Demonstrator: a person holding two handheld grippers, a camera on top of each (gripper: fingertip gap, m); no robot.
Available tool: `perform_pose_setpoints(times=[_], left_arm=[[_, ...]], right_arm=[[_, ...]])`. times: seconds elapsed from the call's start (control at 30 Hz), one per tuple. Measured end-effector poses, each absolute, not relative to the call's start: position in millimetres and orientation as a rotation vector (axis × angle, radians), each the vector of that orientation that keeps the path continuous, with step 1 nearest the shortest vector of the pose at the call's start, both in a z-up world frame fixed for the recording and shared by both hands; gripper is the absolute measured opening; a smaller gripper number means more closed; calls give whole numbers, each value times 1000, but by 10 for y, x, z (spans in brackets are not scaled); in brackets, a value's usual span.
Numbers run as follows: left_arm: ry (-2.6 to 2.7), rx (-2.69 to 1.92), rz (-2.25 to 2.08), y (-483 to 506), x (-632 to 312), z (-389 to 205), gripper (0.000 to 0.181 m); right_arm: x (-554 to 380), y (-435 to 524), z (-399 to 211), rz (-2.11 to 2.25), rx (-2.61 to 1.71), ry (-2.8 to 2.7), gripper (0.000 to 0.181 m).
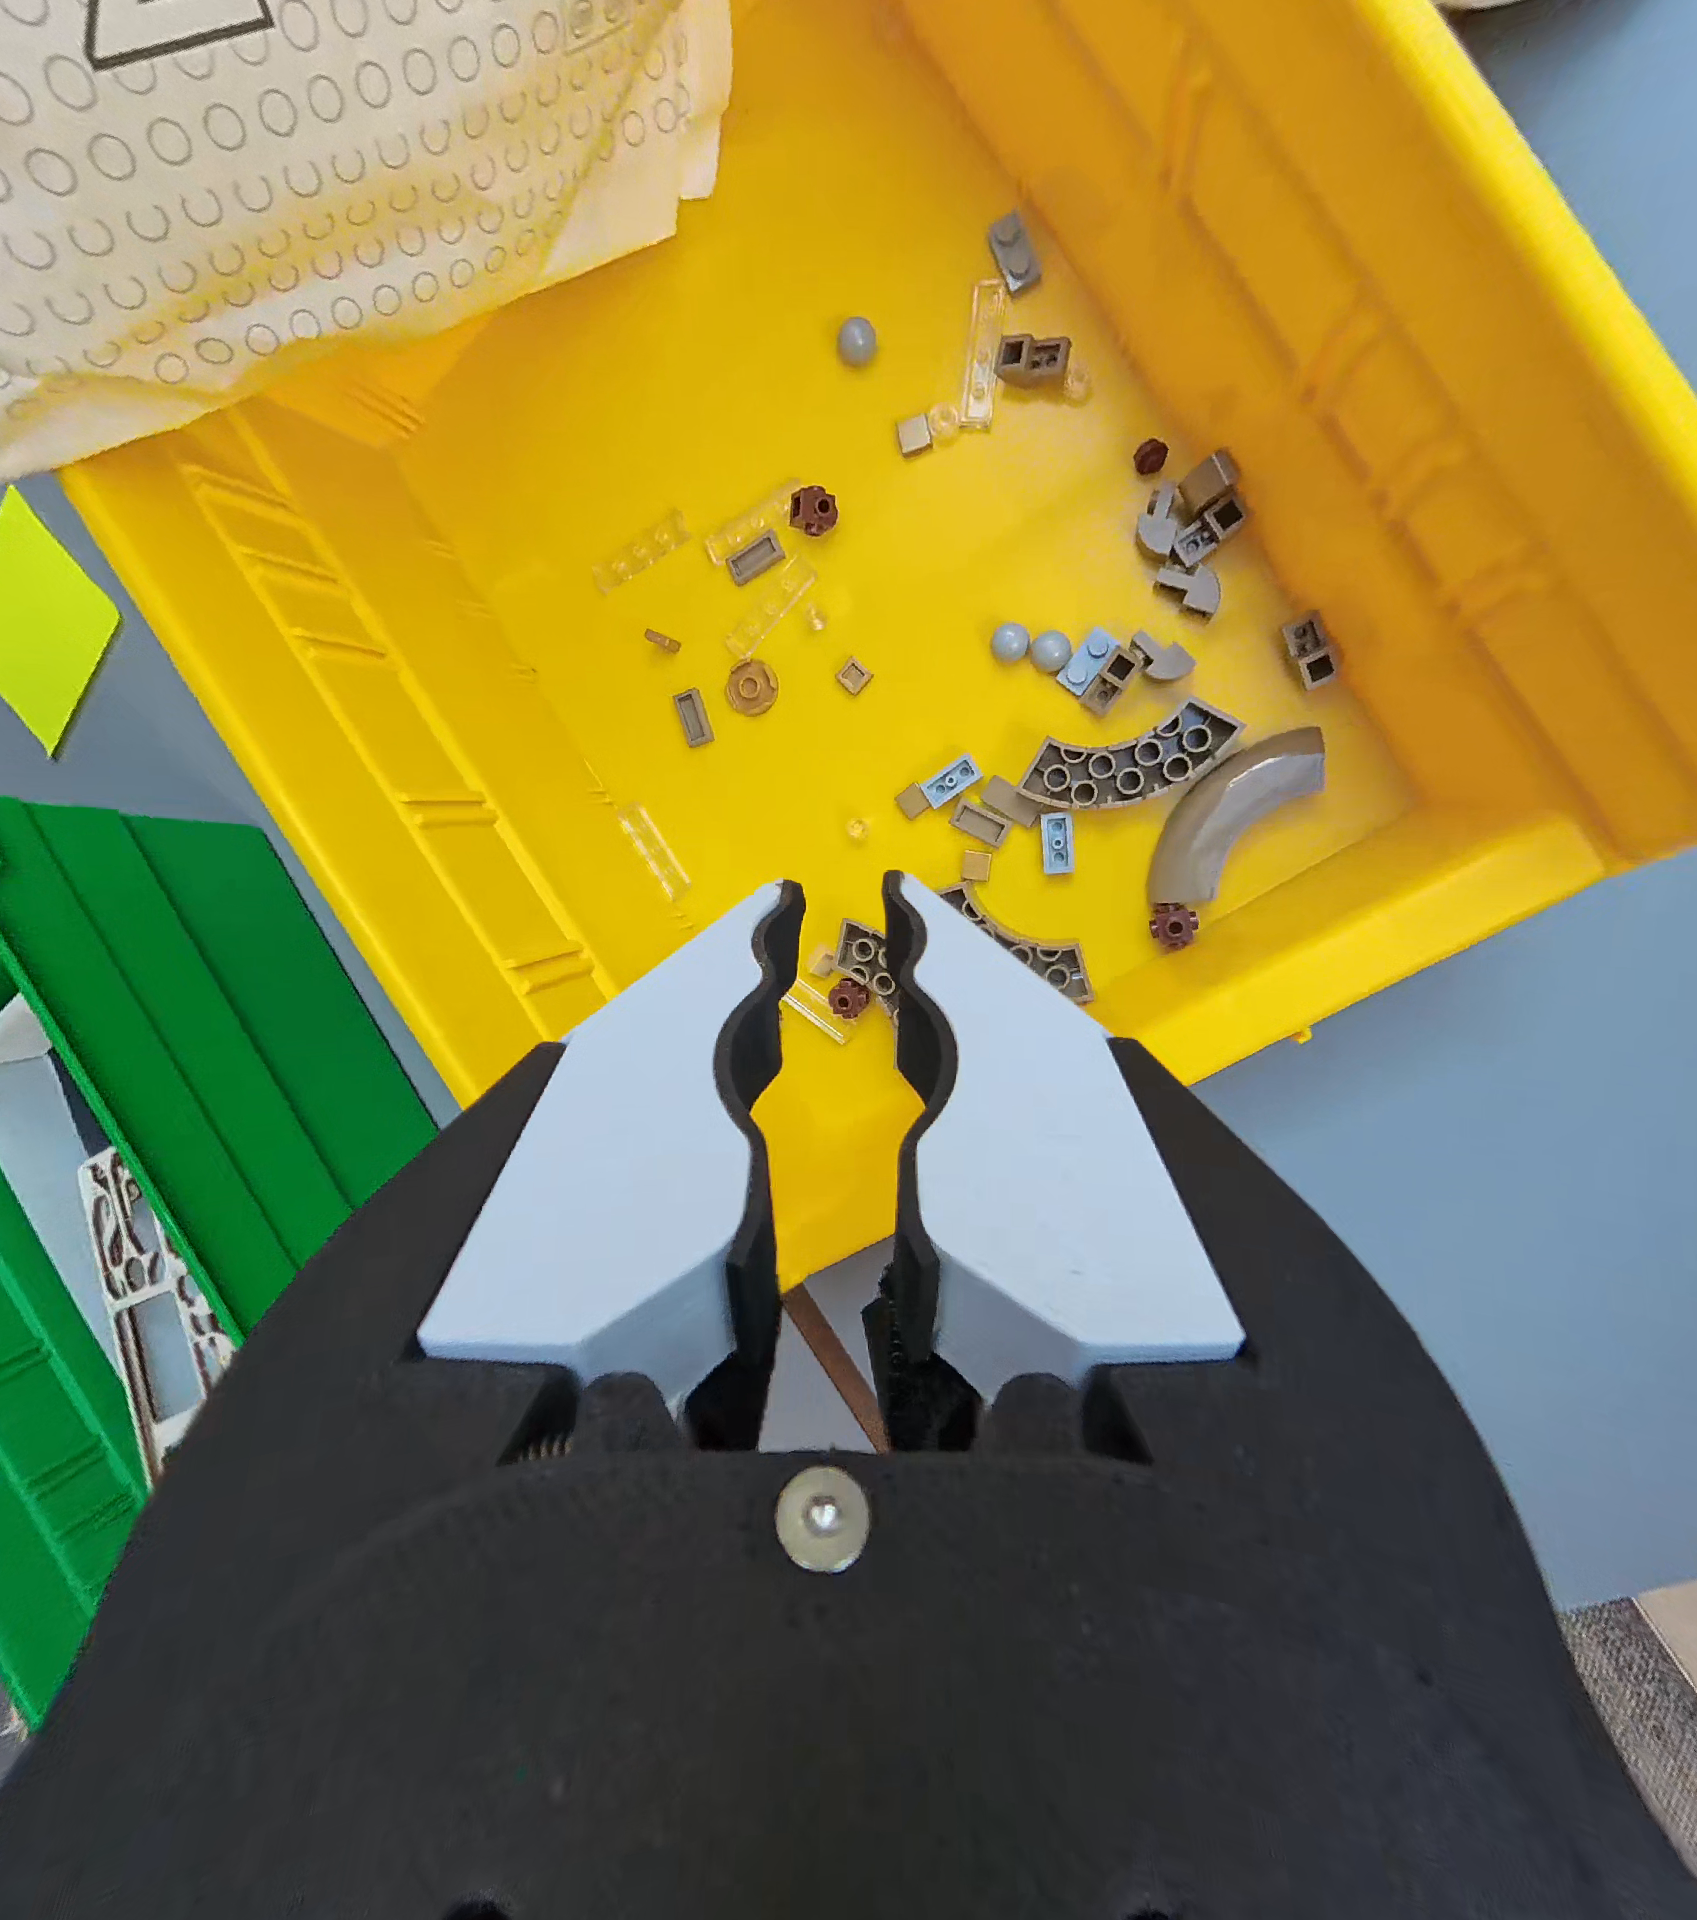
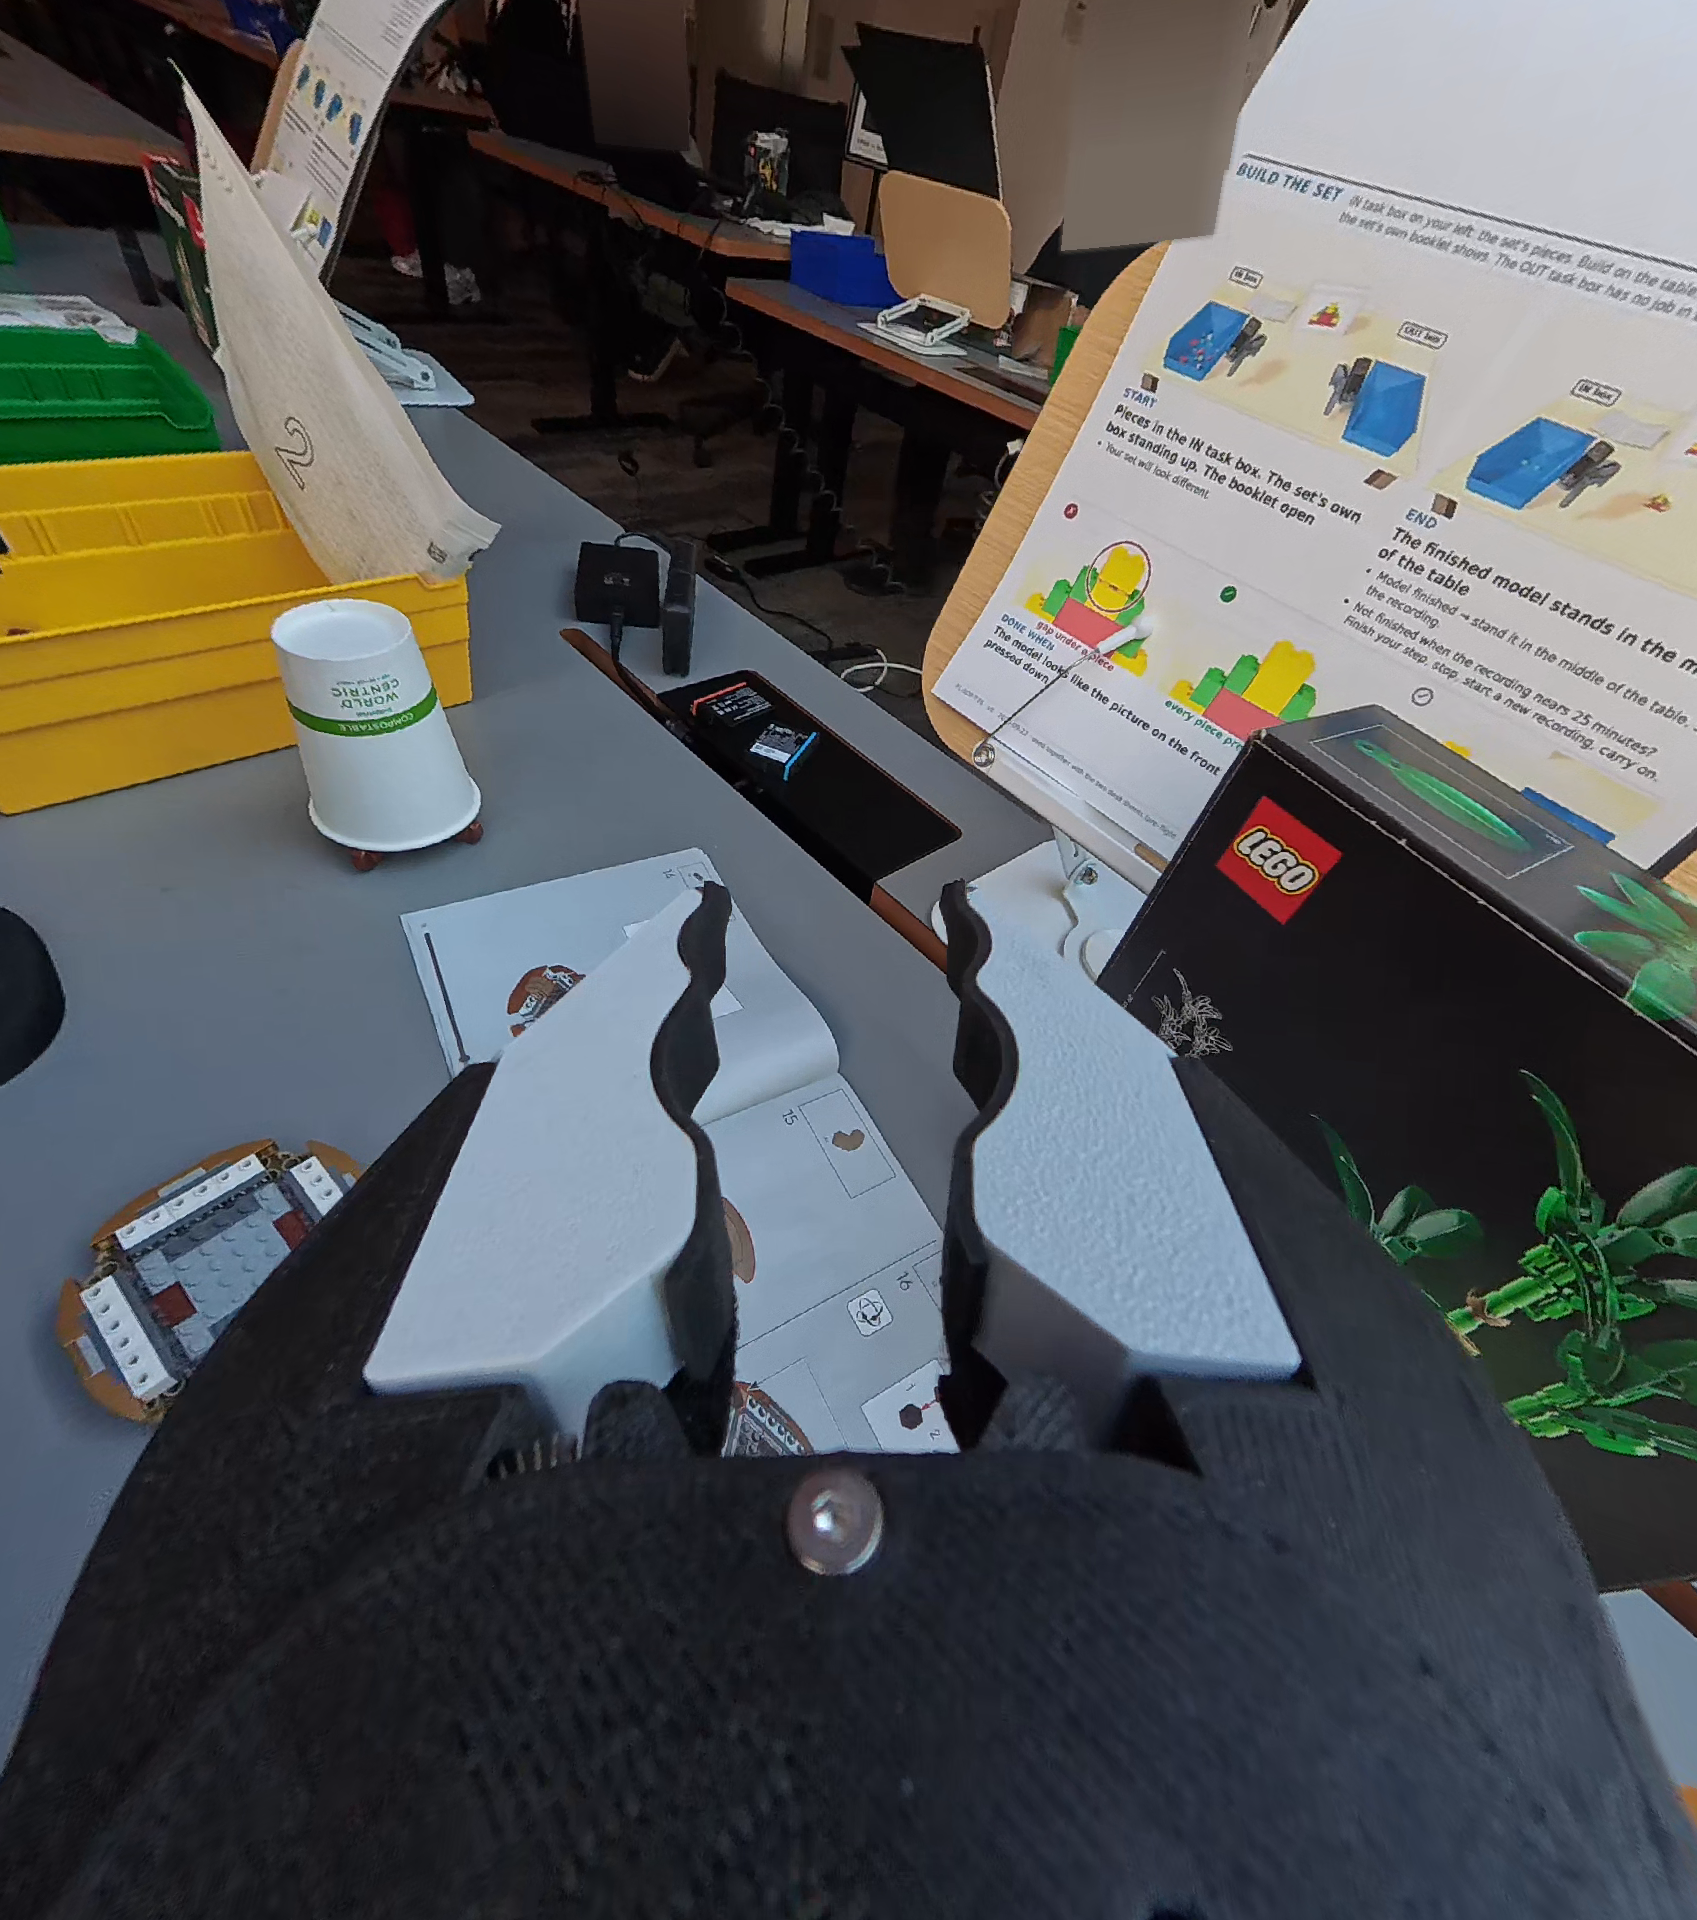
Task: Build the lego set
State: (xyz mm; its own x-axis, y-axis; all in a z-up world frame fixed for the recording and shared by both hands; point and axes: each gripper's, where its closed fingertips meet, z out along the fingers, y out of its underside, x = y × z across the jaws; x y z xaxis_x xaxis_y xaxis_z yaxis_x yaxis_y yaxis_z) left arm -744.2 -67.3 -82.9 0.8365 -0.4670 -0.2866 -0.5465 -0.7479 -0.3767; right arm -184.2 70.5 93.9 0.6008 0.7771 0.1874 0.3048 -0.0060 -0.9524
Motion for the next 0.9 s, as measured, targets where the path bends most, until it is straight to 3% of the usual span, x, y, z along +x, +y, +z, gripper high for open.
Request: perform_pose_setpoints(times=[0.9], left_arm=[[1297, -2812, 354, -811, -7862, -1340, 16]], right_arm=[[-1818, 703, 652, 313, -1684, -970, 43]])
